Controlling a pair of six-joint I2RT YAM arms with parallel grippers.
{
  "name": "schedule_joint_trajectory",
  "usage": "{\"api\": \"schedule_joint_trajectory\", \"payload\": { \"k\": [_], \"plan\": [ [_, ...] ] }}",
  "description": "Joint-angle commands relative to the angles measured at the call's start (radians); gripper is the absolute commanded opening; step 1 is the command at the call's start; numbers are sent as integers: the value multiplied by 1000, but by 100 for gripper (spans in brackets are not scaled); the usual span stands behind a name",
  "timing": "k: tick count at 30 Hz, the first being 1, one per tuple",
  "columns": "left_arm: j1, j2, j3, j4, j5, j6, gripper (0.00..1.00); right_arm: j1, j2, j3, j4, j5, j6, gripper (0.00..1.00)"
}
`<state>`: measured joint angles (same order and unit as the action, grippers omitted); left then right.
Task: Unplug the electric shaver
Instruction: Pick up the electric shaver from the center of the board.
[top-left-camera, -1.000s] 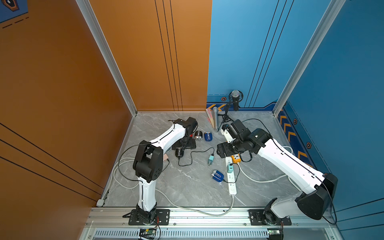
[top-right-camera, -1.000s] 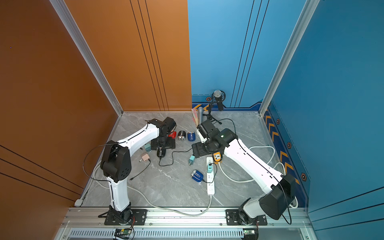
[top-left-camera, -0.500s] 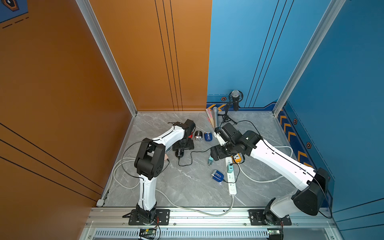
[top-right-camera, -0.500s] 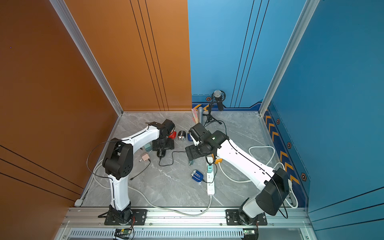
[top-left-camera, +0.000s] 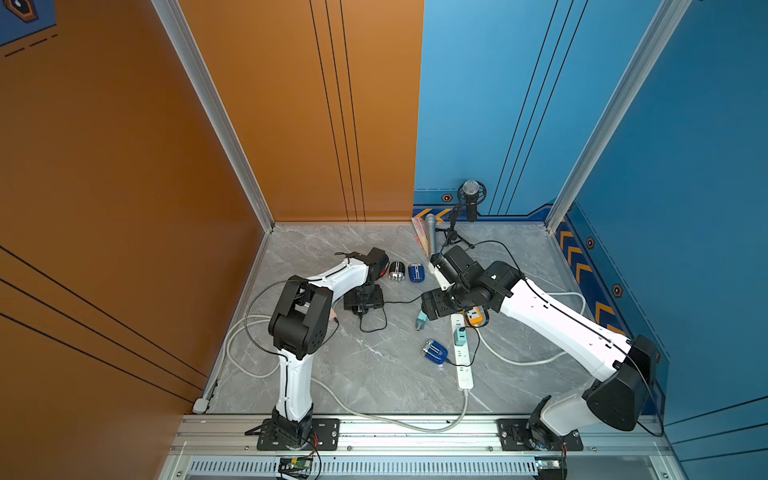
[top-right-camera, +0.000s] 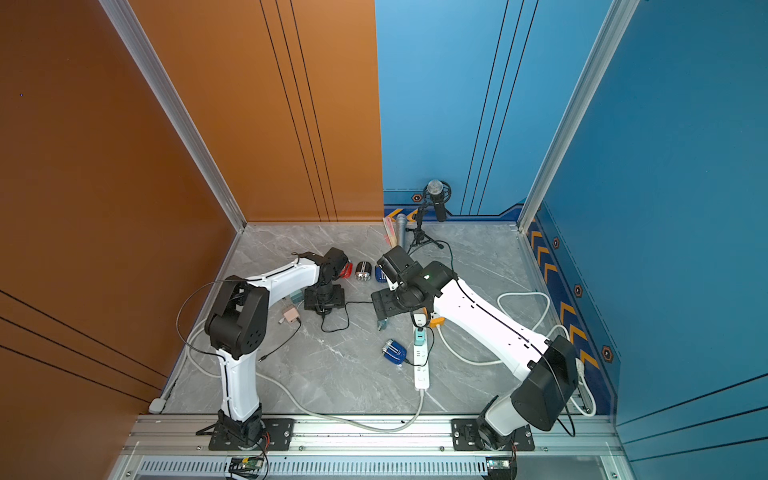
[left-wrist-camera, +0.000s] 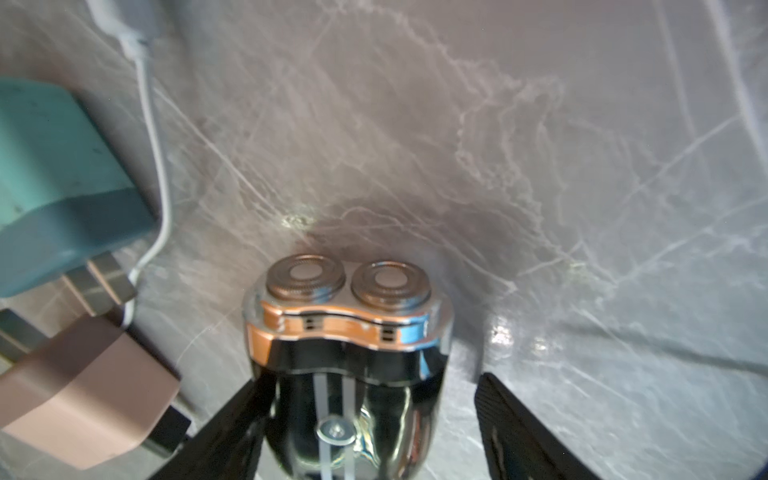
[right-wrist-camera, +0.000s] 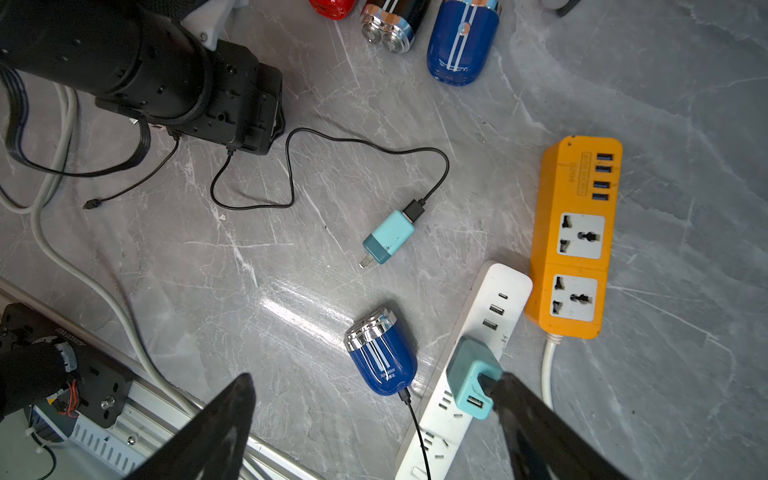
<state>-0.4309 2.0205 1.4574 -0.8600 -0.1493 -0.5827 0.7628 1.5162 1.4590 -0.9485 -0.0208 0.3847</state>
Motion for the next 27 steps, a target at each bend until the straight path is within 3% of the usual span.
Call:
{"api": "schedule_joint_trajectory", "payload": {
  "k": [1, 18, 27],
  "plan": [
    [-3, 0, -29, 27, 19, -4, 75, 9, 12, -12, 22, 33, 25, 91],
    [-4, -17, -51, 117, 6, -17, 52, 59, 51, -82, 119, -16, 58, 91],
    [-24, -122, -71, 120, 67, -42, 48, 61, 76, -141, 273, -124, 72, 90]
  ]
}}
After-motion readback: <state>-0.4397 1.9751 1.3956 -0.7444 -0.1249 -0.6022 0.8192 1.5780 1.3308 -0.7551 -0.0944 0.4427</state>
